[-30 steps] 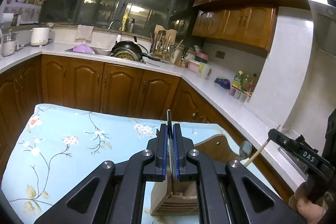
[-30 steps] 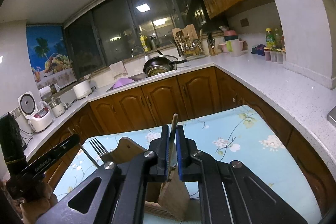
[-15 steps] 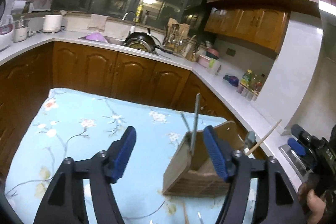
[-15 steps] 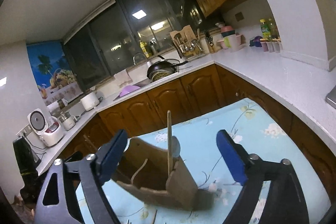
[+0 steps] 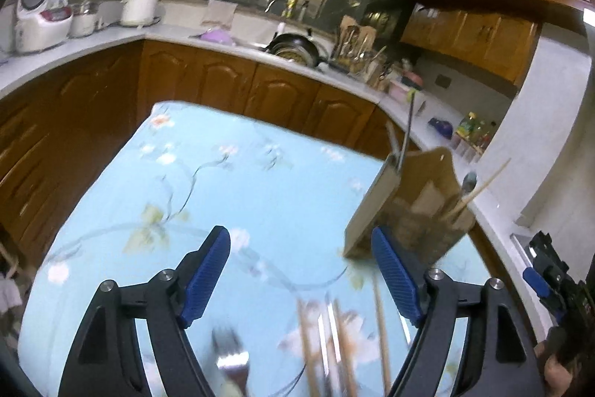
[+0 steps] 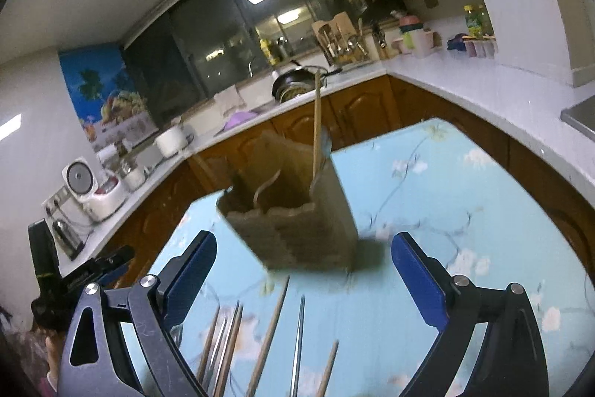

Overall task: Organize utensils
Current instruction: 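Move both open tools back down to the remaining utensils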

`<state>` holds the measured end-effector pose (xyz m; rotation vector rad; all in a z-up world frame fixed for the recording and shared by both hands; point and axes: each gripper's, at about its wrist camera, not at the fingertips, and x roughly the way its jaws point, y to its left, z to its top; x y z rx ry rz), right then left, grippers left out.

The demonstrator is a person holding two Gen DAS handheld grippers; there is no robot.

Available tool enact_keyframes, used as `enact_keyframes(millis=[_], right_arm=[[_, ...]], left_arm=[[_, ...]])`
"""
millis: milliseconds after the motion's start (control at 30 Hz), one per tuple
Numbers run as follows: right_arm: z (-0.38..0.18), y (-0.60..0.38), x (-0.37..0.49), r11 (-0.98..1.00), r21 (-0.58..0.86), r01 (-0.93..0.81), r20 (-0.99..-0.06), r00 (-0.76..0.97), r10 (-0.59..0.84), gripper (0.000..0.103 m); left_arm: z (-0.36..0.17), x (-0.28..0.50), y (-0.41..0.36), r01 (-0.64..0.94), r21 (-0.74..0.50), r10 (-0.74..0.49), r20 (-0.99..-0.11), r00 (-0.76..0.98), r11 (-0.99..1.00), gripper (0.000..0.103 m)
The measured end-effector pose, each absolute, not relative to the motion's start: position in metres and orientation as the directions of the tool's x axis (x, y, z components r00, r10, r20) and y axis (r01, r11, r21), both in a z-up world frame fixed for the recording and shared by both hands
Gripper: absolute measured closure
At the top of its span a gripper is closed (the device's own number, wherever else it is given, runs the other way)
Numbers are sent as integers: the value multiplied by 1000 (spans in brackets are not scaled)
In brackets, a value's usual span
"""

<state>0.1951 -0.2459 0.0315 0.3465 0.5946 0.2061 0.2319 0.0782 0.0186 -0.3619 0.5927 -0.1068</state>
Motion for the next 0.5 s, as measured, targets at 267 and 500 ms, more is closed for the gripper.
enact_keyframes(millis=[267,500], right_arm=[[4,-221,159,934,337,-119,-576,759,304,7],[-17,-210,148,935,332,-123,-625,714,315,7]], left_arm=[[14,186,82,-47,-355,-188,-598,779,934,25],[12,161,74,-59,-329,-178,-643,745,943,25]])
